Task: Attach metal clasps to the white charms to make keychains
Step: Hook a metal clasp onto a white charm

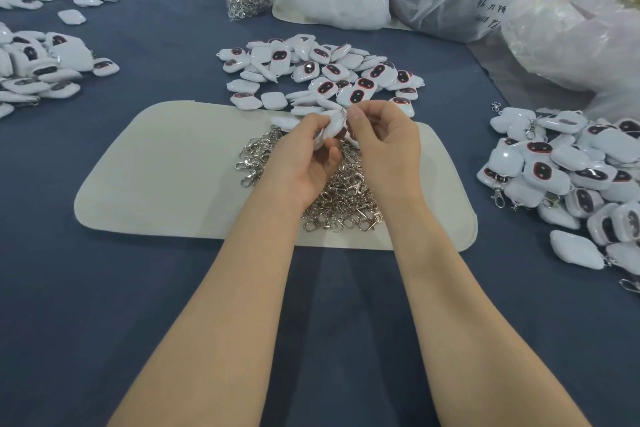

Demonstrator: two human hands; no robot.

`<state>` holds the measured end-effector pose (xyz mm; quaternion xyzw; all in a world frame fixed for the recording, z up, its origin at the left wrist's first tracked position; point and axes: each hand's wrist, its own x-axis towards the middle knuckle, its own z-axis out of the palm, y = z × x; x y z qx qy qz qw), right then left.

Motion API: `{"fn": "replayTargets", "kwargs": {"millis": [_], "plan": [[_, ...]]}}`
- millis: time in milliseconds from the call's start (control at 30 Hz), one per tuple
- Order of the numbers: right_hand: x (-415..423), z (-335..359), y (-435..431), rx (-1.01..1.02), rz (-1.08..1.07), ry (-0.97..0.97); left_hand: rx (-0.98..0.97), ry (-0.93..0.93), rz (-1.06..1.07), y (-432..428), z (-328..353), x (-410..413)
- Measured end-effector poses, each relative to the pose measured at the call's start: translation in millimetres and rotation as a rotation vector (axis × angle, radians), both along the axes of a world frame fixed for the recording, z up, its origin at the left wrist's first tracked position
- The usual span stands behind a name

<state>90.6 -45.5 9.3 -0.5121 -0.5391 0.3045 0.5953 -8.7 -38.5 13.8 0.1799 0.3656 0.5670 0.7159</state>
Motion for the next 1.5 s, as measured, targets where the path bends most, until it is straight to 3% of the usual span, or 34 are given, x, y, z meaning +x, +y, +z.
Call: {"fn": "replayTargets", "kwargs": {"millis": [100, 233, 400, 500, 600, 700, 800, 867, 1033, 1200, 1333, 1400, 1500], "plan": [[3, -4, 2, 0.010, -0.014, -0.188, 0.102, 0.435, 0.173, 0, -2, 2], [7, -8, 4, -0.012, -0.029, -0.339, 0.460, 1.077, 0.353, -4, -7, 4], [11, -9, 6, -0.084, -0.021, -0.448, 0.714, 1.478, 0.346, -6, -13, 7], [15, -10, 8, -0.175, 0.001, -0.449, 0.824, 1.604, 0.337, -7, -15, 8], [16, -8, 7, -0.225, 0.027, -0.237, 0.782, 1.468, 0.319, -7, -15, 10], [13, -6, 3, -0.208, 0.087, -0.044, 0.533, 1.035, 0.296, -3, -11, 8], [9, -6, 3, -0.171, 0.119, -0.058, 0.216, 0.492, 0.208, 2, -7, 2], [7, -6, 3, -0.137, 0.102, -0.078, 0.095, 0.234, 0.134, 3, -5, -1], [2, -7, 3, -0.051, 0.015, -0.110, -0.024, -0.063, 0.048, 1, -4, -5], [-2, -6, 1, 0.027, -0.030, -0.091, -0.042, -0.132, 0.004, 2, -4, -5], [1, -7, 1, 0.088, -0.058, -0.188, -0.028, -0.044, 0.017, 2, -4, -2], [4, -9, 2, 0.088, -0.054, -0.289, 0.017, 0.110, 0.082, 3, -5, 0], [7, -13, 4, 0.063, -0.038, -0.405, 0.237, 0.624, 0.233, 2, -9, 3]]}}
